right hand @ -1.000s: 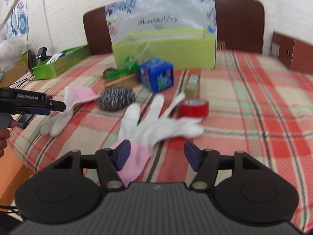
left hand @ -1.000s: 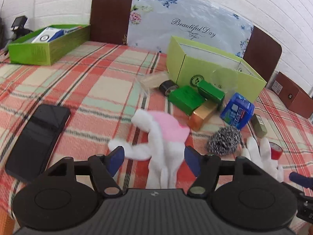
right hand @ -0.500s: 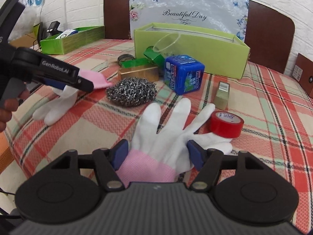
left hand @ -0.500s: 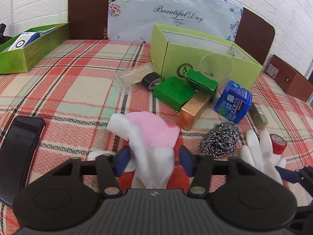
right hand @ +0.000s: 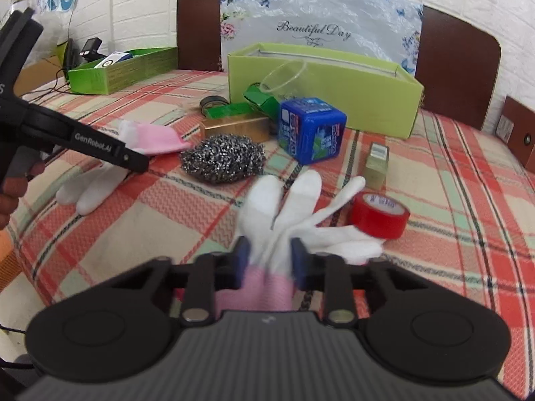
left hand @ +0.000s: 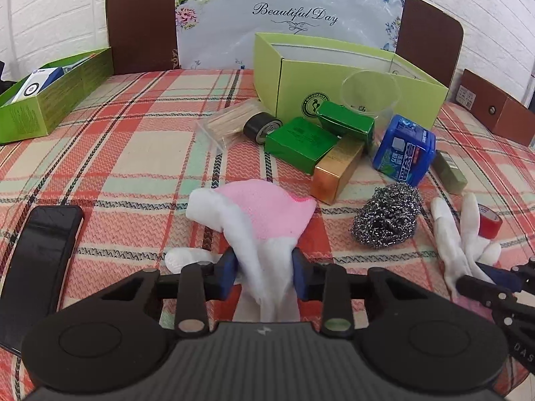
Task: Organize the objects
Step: 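Lift both gloves and carry them toward the lime-green box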
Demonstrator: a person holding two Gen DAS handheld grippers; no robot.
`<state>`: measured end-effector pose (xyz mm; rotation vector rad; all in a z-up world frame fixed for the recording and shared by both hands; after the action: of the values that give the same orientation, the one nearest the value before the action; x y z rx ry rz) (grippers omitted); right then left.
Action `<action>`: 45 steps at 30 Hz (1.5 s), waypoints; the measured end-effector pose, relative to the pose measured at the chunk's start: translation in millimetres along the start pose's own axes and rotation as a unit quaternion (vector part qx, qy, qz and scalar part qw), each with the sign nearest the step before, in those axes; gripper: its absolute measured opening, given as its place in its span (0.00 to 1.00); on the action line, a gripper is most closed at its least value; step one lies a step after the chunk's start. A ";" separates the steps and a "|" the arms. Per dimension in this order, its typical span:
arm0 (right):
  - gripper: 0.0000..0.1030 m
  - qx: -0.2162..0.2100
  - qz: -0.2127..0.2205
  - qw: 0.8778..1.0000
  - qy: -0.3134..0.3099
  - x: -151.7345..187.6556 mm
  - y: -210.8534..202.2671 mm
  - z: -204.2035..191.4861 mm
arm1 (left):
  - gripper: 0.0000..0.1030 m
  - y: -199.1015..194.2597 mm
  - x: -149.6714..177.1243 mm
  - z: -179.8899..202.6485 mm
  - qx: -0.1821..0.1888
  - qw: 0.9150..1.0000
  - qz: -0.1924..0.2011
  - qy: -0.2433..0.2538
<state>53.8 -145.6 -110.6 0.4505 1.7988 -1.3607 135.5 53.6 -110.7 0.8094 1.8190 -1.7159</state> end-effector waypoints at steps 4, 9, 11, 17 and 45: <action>0.10 -0.004 0.003 1.000 0.010 -1.2 -5.0 0.4 | 0.37 0.7 1.6 -4.5 0.001 1.000 -0.006 -0.017; 0.10 -0.064 0.027 0.995 0.065 -6.5 -30.0 -3.1 | 0.11 -8.2 0.5 -0.9 0.004 1.000 -0.005 -0.010; 0.10 -0.068 0.038 0.995 0.068 -11.1 -39.1 -3.1 | 0.10 -19.0 -2.6 -1.7 0.020 1.000 -0.001 -0.020; 0.10 -0.099 0.079 0.987 0.099 -31.1 -61.5 4.5 | 0.10 -64.0 -33.4 -3.8 0.042 0.997 0.056 -0.027; 0.10 -0.011 0.210 0.977 0.029 -220.2 -12.2 100.0 | 0.10 -14.5 -255.5 79.7 0.114 0.977 0.179 -0.009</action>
<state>217.0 -200.6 59.6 0.8147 1.6434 -1.0403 299.4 -46.2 76.4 1.1340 1.3750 -1.6995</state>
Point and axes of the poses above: each gripper's, at about its wrist camera, not at the fingertips, and y roughly the way its jaws point, z to its right, x to its underside, the point moved 7 cm from there along y, roughly the way its jaws point, and after that the axes turned 12 degrees about -x, right-handed, at the moved point
